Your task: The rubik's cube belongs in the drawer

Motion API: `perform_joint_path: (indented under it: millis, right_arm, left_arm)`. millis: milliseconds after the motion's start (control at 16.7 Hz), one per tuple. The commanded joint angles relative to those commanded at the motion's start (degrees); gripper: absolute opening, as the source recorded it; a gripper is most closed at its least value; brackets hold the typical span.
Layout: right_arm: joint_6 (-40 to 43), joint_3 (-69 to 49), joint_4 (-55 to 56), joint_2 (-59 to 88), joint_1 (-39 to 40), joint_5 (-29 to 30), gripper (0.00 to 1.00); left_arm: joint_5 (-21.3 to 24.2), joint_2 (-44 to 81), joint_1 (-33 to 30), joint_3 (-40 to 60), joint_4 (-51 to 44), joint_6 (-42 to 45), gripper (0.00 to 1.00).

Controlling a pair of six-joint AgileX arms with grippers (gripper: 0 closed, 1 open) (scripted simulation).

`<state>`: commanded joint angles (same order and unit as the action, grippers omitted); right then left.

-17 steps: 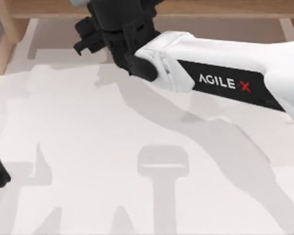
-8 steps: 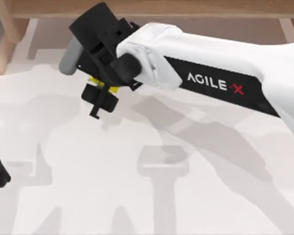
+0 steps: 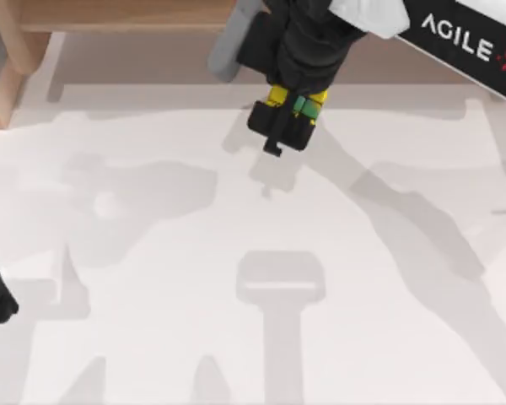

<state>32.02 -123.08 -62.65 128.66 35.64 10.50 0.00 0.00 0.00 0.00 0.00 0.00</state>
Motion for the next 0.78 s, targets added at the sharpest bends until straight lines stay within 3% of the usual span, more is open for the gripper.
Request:
perform_joint_path:
  millis: [420,780]
  right_arm:
    - [-1.81,-14.07,-20.98,0.88,-24.02,-4.23,0.0]
    - [-6.46,-26.56,-29.93,7.18,-45.43,-6.57,0.0]
  left_arm:
    - [0.0,0.0,0.0,0.0,0.0,0.0,1.0]
    - [0.0,0.0,0.0,0.0,0.0,0.0,1.0]
